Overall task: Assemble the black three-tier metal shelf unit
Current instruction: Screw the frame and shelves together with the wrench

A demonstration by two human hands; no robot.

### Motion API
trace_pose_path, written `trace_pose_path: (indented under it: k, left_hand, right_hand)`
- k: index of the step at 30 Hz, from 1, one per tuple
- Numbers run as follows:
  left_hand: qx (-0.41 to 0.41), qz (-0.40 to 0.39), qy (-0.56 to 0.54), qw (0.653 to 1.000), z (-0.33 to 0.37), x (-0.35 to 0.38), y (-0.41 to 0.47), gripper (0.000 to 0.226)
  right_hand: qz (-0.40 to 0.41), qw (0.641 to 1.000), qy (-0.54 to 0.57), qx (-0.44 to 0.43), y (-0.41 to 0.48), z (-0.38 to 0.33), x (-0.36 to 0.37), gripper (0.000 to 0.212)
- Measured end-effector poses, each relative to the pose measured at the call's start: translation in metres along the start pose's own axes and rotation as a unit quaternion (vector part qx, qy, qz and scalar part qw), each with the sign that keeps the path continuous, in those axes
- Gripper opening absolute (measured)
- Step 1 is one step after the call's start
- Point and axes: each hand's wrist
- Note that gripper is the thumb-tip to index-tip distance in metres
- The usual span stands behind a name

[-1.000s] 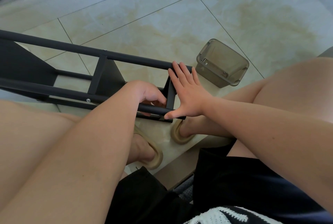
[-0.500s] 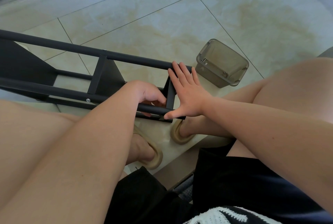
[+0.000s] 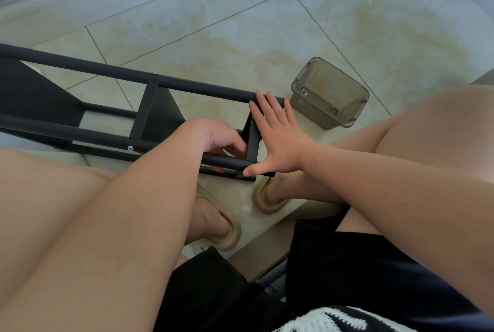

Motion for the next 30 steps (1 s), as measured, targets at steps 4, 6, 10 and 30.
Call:
trace_pose_path:
  k: [4,6,10,30]
  left_hand:
    - [-0.011,0.026,0.024,0.999,0.0025,0.0037,0.0002,0.027]
    - [-0.007,0.024,0.034,0.999,0.0041,0.0049,-0.0002,0.021]
    - [0.003,0.019,0.036,0.999,0.0029,0.0029,0.0012,0.018]
    - [0.002,0.007,-0.011,1.0,0.0006,0.0003,-0.0021,0.028]
  right_hand:
    - [0.002,1.0,0.002,-0.002,-0.0007,0.0001,-0.0011,0.146]
    - [0.0,1.0,0.004,-0.003,-0.0003,0.0,-0.0005,0.147]
    - [-0.004,1.0,0.004,0.0,0.0011,0.0011,0.0008,0.148]
    - [0.002,1.0,0.002,-0.003,0.0021,0.0019,0.0028,0.148]
Point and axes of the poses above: each hand's wrist, its own y-axis towards the middle knuckle, its own x-axis out of the palm, z = x × y, and after that the axes turned 7 degrees about -z, right-handed
